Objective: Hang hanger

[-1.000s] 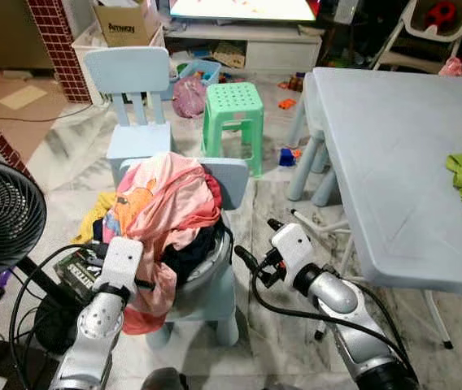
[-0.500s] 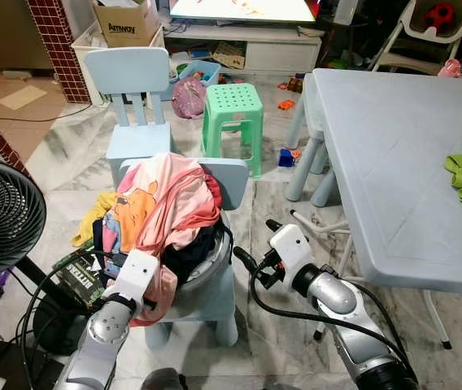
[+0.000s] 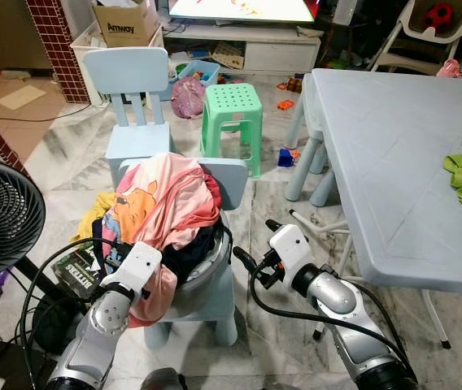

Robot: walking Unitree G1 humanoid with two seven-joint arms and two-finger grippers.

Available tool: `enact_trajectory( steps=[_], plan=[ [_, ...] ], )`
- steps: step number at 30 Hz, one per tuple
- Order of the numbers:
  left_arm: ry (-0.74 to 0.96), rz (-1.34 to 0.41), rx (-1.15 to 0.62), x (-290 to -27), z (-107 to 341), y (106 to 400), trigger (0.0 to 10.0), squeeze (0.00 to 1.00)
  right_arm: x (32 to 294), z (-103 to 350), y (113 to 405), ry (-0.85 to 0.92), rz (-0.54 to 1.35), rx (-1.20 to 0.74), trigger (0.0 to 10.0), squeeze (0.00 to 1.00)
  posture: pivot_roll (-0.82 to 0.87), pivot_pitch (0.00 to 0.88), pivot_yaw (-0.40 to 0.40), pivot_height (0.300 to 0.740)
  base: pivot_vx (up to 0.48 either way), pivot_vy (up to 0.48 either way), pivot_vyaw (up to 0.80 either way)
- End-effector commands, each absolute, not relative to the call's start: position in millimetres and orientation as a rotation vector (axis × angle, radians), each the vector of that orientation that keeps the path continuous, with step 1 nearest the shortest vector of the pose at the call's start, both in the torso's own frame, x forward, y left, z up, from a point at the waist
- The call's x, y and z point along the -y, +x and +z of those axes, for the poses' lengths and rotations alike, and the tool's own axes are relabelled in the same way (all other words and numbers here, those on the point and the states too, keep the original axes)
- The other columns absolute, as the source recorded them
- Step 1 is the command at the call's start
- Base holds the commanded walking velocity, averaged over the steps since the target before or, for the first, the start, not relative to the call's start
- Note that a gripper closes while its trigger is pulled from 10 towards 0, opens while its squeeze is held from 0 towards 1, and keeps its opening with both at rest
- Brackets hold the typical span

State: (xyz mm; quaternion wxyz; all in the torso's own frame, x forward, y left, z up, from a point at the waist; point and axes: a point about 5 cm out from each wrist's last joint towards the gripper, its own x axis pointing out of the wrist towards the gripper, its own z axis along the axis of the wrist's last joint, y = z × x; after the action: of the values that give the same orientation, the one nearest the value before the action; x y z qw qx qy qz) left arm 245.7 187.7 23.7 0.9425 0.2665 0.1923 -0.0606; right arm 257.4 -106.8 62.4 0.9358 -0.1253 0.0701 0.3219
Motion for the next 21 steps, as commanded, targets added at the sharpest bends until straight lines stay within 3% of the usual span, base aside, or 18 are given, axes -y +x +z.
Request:
enact_trajectory(
  steps=[1, 6, 7, 13, 14, 16, 21],
  plan=[
    [0.528, -0.102, -0.400, -190.4, 25.0, 248.8, 10.0, 0.00, 106.7, 62.7, 259.8, -0.267, 0.661, -0.145, 10.0, 0.00, -0.01, 0.000, -0.055, 0.740, 0.000, 0.000, 0.00],
    [0.488, -0.029, -0.368, -196.6, 31.2, 253.4, 10.0, 0.00, 106.1, 62.2, 259.5, -0.269, 0.660, -0.146, 10.0, 0.00, -0.01, 0.000, -0.053, 0.740, 0.000, 0.000, 0.00],
    [0.477, -0.023, -0.348, -196.3, 34.0, 254.7, 10.0, 1.00, 106.2, 61.6, 259.4, -0.271, 0.659, -0.148, 10.0, 0.00, -0.01, 0.000, -0.053, 0.740, 0.000, 0.000, 0.00],
    [0.467, -0.126, -0.343, -181.0, 32.0, 251.2, 10.0, 0.97, 105.1, 60.8, 260.0, -0.281, 0.659, -0.152, 10.0, 0.00, 0.00, 0.000, -0.052, 0.740, 0.000, 0.000, 0.00],
    [0.465, -0.141, -0.338, -178.5, 32.4, 250.5, 10.0, 0.10, 105.1, 60.6, 260.0, -0.281, 0.660, -0.152, 10.0, 0.00, 0.00, 0.000, -0.052, 0.740, 0.000, 0.000, 0.00],
    [0.472, -0.157, -0.316, -174.9, 34.2, 249.6, 10.0, 0.01, 104.9, 59.9, 260.0, -0.283, 0.660, -0.155, 10.0, 0.00, 0.00, 0.000, -0.053, 0.740, 0.000, 0.000, 0.00],
    [0.459, -0.063, -0.264, -181.5, 42.4, 249.3, 10.0, 0.00, 104.1, 59.7, 259.9, -0.286, 0.662, -0.155, 10.0, 0.00, 0.00, 0.000, -0.052, 0.740, 0.000, 0.000, 0.00]
  ],
)
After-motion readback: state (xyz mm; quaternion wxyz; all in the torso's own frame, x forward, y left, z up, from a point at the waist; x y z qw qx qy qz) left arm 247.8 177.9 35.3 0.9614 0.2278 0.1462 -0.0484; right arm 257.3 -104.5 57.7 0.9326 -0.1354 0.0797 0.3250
